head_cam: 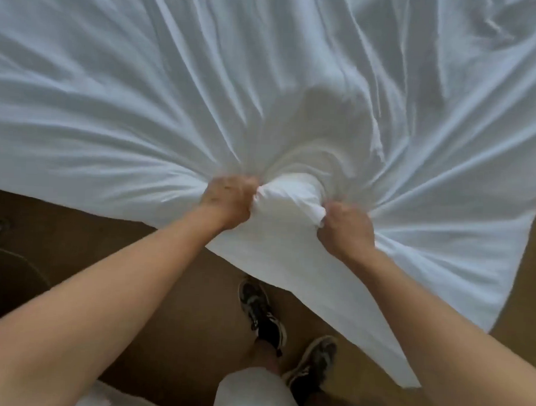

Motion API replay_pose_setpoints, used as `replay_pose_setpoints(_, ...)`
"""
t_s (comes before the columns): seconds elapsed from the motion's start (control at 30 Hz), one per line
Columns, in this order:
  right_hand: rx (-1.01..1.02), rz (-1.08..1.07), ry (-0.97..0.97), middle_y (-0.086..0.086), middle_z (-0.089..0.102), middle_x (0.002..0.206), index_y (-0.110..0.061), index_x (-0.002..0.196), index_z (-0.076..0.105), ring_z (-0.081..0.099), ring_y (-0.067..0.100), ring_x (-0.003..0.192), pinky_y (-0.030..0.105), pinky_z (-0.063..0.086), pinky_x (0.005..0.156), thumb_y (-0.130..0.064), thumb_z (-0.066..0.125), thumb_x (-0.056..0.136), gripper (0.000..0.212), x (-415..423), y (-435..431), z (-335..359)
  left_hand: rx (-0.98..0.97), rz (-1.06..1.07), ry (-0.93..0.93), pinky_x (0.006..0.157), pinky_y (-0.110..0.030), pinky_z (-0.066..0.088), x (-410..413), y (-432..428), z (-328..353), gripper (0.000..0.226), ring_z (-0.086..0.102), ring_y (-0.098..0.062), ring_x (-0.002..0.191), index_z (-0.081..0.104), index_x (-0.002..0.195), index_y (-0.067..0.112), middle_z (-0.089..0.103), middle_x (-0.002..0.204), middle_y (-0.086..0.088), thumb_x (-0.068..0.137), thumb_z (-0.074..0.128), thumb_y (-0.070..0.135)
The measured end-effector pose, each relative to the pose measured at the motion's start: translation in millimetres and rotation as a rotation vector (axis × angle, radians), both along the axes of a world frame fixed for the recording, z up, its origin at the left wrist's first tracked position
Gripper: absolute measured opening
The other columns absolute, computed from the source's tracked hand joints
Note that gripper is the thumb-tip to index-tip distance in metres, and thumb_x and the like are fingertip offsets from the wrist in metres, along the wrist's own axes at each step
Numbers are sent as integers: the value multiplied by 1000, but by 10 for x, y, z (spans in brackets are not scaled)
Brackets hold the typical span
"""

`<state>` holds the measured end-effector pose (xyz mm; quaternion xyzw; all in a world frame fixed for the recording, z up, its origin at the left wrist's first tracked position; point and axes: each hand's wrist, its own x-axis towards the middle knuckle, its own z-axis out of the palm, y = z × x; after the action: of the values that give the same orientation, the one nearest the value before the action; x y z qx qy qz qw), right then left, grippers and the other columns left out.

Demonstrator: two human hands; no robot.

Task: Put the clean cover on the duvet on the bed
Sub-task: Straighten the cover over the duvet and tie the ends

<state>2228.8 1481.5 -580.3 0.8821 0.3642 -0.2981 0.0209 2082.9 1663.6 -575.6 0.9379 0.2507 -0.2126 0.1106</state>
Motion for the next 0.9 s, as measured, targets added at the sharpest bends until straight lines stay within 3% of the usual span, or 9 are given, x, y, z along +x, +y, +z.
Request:
replay_pose_setpoints(0.07,-39,-48,337,4,60,68,-13,68,60,66,27,71,29,43,57,-15,52,75,10,261,2,242,-330,-29,114,58,-36,45,-69,410,308,9,60,-21,68,56,73,17,61,70,-1,68,52,11)
replay_pose_setpoints(0.17,-41,-219,680,4,66,73,-20,70,67,63,19,64,28,47,57,-26,52,65,16,422,-56,428,-504,17,292,62,-31,47,-239,735,692,23,65,-19,74,66,82,19,69,77,4,64,51,17)
replay_pose_setpoints(0.27,-55,120,124,12,57,130,-21,130,52,57,33,113,42,45,91,-48,57,80,58,42,-259,180,83,-8,106,89,-42,46,-381,171,478,49,61,-34,107,59,124,21,64,119,-6,75,65,16)
replay_pose_setpoints(0.37,184,235,-183,17,38,149,-18,152,33,43,41,128,55,40,100,-75,64,67,107,-456,-647,-70,101,-310,-366,89,-51,48,-655,-732,84,57,54,-38,108,61,118,12,54,127,-15,66,79,26)
replay_pose_setpoints(0.43,86,284,-227,20,37,150,-14,156,29,42,42,130,57,39,101,-72,71,64,116,-626,-880,-188,177,-452,-272,96,-59,48,-839,-950,-180,68,56,-41,117,64,125,13,53,136,-19,63,80,36)
replay_pose_setpoints(0.57,109,135,-307,16,67,103,-9,135,52,64,39,88,42,49,70,-17,64,84,53,-606,-792,-238,294,-256,-73,83,-53,54,-673,-825,-278,80,63,-47,105,43,153,13,57,138,-23,77,65,-3)
replay_pose_setpoints(0.7,462,21,-308,3,39,50,-11,69,48,41,31,41,25,30,47,11,59,62,25,-457,-888,29,33,-223,-115,62,-42,51,-567,-440,51,74,65,-41,78,50,137,26,68,90,-14,69,52,-5)
replay_pose_setpoints(0.77,395,49,-240,3,44,54,-12,65,42,40,31,46,27,31,48,8,58,63,26,-481,-1009,141,-99,-253,73,65,-35,47,-648,-312,308,64,63,-34,84,52,121,36,60,84,-3,67,47,2)
replay_pose_setpoints(0.9,-99,251,-26,9,60,118,-16,100,57,58,33,106,42,46,92,-14,51,88,14,-636,-802,235,-92,-530,559,83,-41,52,-701,-617,405,53,59,-30,112,50,133,19,54,118,-5,82,57,6)
